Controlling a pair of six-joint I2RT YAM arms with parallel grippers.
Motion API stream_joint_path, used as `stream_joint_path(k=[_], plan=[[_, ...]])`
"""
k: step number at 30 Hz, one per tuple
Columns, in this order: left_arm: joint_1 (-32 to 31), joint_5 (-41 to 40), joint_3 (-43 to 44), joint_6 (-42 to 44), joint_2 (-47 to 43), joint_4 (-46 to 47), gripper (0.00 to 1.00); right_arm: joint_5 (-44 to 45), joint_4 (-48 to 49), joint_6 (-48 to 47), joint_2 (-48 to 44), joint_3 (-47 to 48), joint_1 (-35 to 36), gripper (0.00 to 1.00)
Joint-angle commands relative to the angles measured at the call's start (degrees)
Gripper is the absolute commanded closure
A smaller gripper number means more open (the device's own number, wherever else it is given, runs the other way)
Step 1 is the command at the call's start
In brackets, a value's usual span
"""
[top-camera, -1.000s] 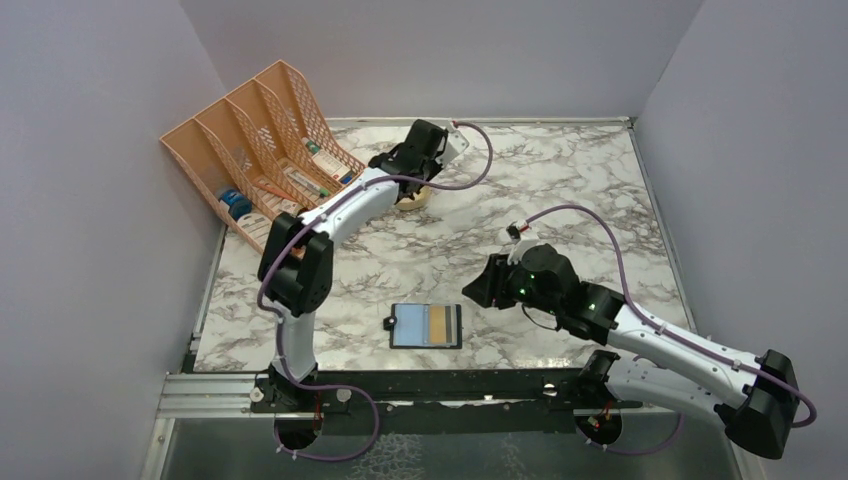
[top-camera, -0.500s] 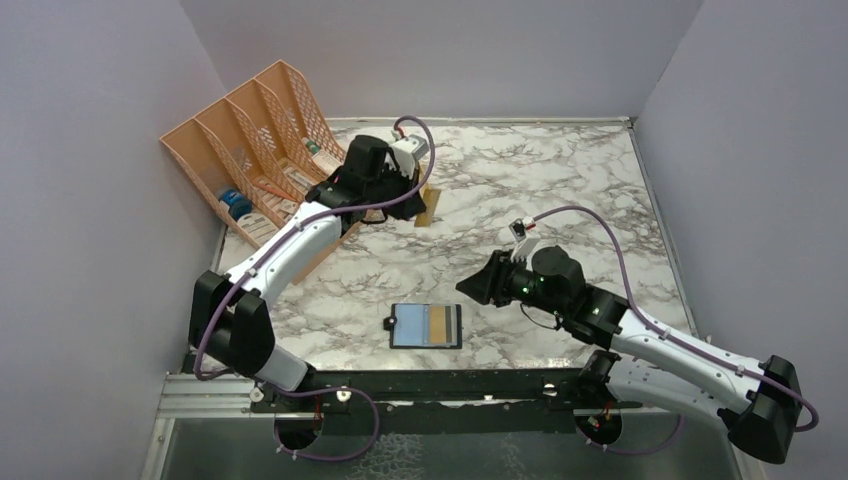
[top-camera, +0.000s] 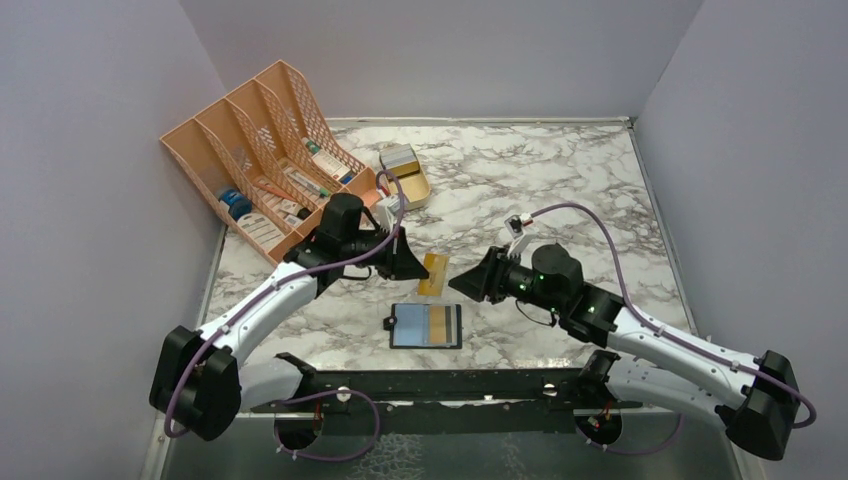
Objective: Put the credit cards into the card holder
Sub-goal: Pick up the credit card from the storage box.
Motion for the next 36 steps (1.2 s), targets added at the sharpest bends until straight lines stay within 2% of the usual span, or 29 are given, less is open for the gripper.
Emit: stream_joint_path(k=[1, 4, 9, 13, 22, 28, 32, 33, 34, 36], plan=[[0.19, 10.01, -6.67, -8.87, -4.98, 10.7, 1.0, -2.31, 1.25, -2.29, 1.12, 2.01, 0.19, 0.6], [0.19, 11.76, -10.27, -12.39, -8.19, 15.08, 1.0, -3.07, 0.82, -2.98, 2.08, 2.95, 0.19, 0.58], [0.19, 12.89, -12.94, -14.5, -11.06, 16.83, 1.0, -5.83, 1.82, -4.5, 3.8, 3.46, 0.18, 0.56], [0.19, 13.52, -14.71, -16.07, -11.93, 18.92, 1.0, -9.15, 5.65, -4.09, 4.49, 2.52, 0.19, 0.65], [0.19, 15.48, -16.74, -18.04, -11.65, 23.21, 1.0, -10.34, 9.13, -3.4, 4.48, 0.64, 0.19, 0.82], [0.19, 16.3, -17.31, -19.34, -12.3, 25.03, 1.0, -10.39, 9.37, -3.44, 4.96, 0.36, 0.19, 0.84], [0.19, 16.46, -17.41, -19.79, -12.36, 24.97, 1.0, -11.06, 10.81, -3.57, 4.57, -0.37, 0.19, 0.99], [0.19, 16.09, -17.29, -19.82, -12.3, 24.53, 1.0, -11.09, 11.23, -3.51, 4.42, -0.69, 0.19, 0.99], [0.19, 15.7, -17.06, -19.67, -12.23, 23.76, 0.95, -10.97, 11.69, -3.44, 4.15, -1.02, 0.18, 0.99], [0.19, 14.85, -16.43, -18.85, -12.1, 21.94, 0.78, -10.53, 11.96, -3.16, 3.87, -1.66, 0.19, 0.99]])
